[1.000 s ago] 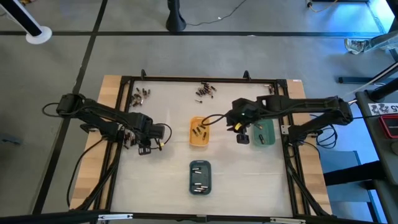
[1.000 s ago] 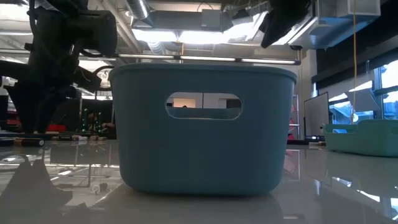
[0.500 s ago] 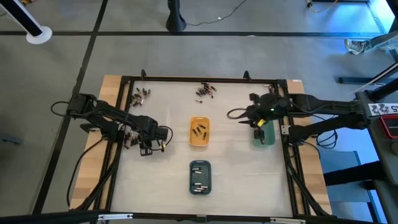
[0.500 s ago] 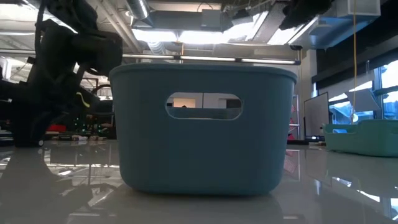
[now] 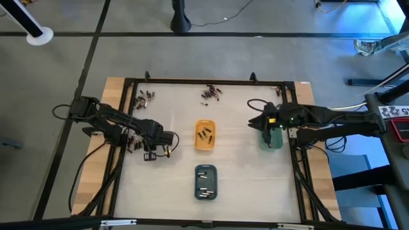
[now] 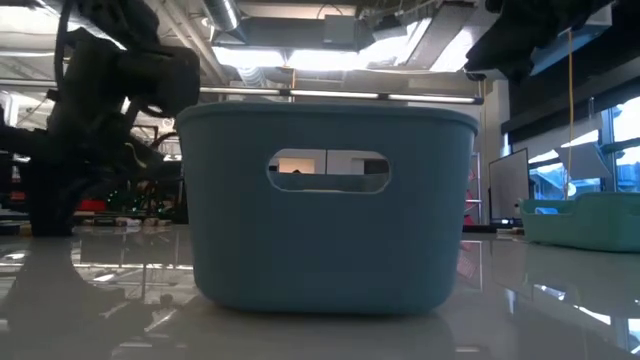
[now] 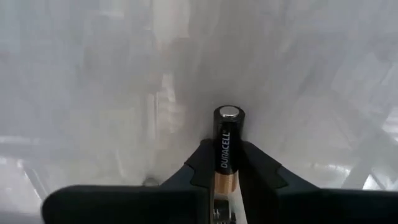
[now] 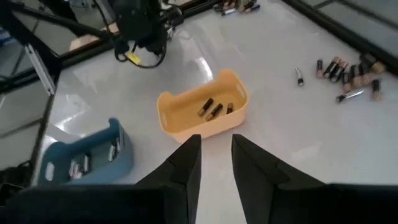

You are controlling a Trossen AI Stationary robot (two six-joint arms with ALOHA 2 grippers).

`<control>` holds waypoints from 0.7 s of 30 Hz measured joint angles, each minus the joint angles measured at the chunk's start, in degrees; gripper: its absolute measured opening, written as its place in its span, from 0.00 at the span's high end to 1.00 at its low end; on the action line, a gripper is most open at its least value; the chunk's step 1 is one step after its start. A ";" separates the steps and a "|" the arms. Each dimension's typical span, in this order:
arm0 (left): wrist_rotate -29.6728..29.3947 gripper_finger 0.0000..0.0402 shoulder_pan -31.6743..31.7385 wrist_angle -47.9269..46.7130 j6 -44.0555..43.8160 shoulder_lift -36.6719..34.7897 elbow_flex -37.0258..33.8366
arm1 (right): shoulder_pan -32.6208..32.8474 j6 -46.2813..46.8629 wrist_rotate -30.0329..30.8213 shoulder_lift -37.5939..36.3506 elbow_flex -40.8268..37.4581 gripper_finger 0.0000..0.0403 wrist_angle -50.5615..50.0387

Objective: Sort batteries
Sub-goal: Put the black battery into the green bin

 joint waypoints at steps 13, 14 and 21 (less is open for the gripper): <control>-0.51 0.91 2.03 7.93 4.50 -3.03 12.30 | -0.04 9.60 -1.52 0.92 2.05 0.77 -15.64; -0.52 0.91 2.43 8.61 5.13 -3.21 13.37 | -0.04 9.74 -0.93 0.93 2.05 0.77 -16.76; -0.46 0.91 4.91 13.45 8.49 -3.11 19.05 | -0.04 7.86 1.78 0.93 2.03 0.77 -13.84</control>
